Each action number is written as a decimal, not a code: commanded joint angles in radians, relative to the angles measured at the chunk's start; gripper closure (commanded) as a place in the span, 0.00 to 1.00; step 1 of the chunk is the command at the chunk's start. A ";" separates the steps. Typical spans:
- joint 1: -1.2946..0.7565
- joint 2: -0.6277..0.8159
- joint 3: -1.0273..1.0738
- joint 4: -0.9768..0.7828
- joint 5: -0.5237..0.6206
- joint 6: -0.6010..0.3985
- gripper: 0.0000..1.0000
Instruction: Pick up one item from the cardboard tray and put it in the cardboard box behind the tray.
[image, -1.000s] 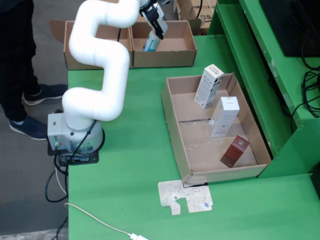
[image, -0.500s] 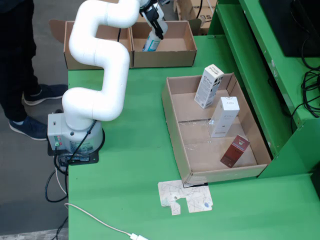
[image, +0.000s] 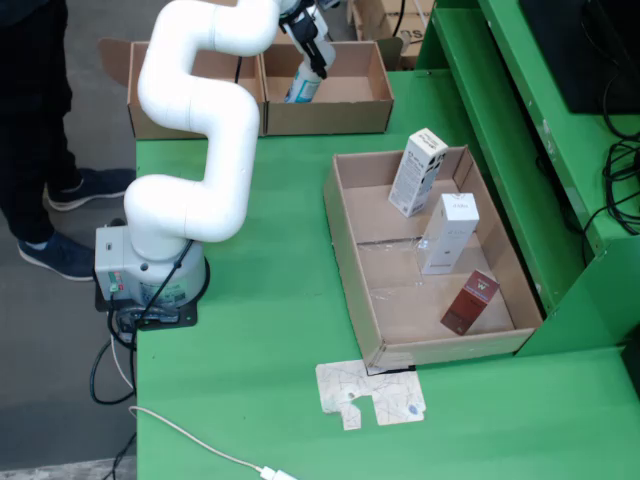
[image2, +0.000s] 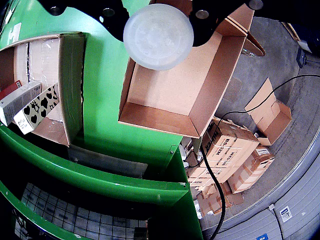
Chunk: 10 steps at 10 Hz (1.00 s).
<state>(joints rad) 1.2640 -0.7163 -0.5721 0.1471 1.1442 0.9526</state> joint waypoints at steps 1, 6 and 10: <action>0.006 0.039 0.025 0.014 -0.012 -0.006 1.00; 0.006 0.039 0.025 0.014 -0.012 -0.006 0.80; 0.006 0.039 0.025 0.014 -0.012 -0.006 0.40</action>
<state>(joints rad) 1.2640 -0.7163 -0.5721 0.1471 1.1442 0.9526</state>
